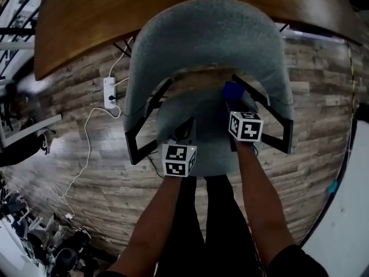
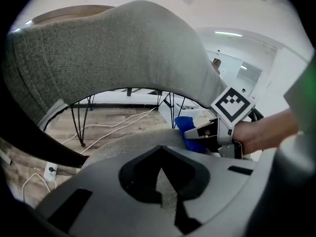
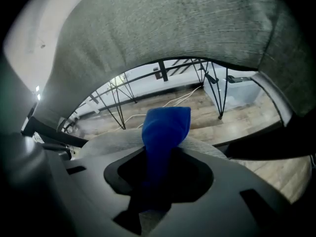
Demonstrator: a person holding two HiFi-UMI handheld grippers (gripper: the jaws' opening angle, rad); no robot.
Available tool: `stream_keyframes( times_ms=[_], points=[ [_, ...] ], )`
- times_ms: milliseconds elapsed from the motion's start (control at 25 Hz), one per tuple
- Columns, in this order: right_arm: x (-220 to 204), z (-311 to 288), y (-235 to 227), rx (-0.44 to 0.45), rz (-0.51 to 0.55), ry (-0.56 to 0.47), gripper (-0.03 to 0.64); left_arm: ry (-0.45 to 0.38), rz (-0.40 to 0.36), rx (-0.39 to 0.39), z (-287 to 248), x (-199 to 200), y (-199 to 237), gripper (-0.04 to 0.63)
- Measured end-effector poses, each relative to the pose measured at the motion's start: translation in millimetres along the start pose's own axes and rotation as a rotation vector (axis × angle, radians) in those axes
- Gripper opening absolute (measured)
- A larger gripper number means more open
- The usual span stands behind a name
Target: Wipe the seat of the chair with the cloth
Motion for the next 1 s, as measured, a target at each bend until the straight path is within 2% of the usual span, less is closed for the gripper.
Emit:
stream_keyframes(
  times_ms=[120,360,440,560,760,840,1000],
  points=[
    [1.6,5.3,-17.5,-0.046,-0.021,-0.012,0.135,-0.002,-0.014,-0.011,1.3,1.6,-1.4,-0.002],
    [4.6,19.6,-53.6,-0.164,-0.059,-0.032,0.135,-0.020,0.005,-0.005,6.1,1.9,1.8,-0.002],
    [8.5,26.2,-62.9,-0.208,-0.052,-0.043,0.135,-0.029,0.016,-0.005,8.0,0.1,1.4,-0.002],
    [7.2,26.9,-64.6,-0.226,-0.006,-0.054,0.135,-0.038,0.033,0.002,15.2,-5.7,1.2,-0.002],
    [10.5,37.6,-28.8,-0.168,0.113,-0.103,0.137,-0.050,0.084,0.041,35.0,-17.1,11.0,-0.002],
    [9.5,39.5,-6.2,-0.110,0.160,-0.108,0.137,-0.046,0.107,0.050,40.8,-24.9,11.8,-0.002],
    [-8.6,30.1,46.0,0.047,0.189,-0.060,0.137,-0.047,0.126,0.048,52.5,-38.7,6.1,-0.002]
  ],
)
Point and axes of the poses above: the fingertips, and each gripper's own axes: z backward along the fingers, y to its left, x out of its top, the point moved 4 cm from there along z, backward along the fingers, and after that the axes turned 8 degrees about -z, right-handed, at the moved point
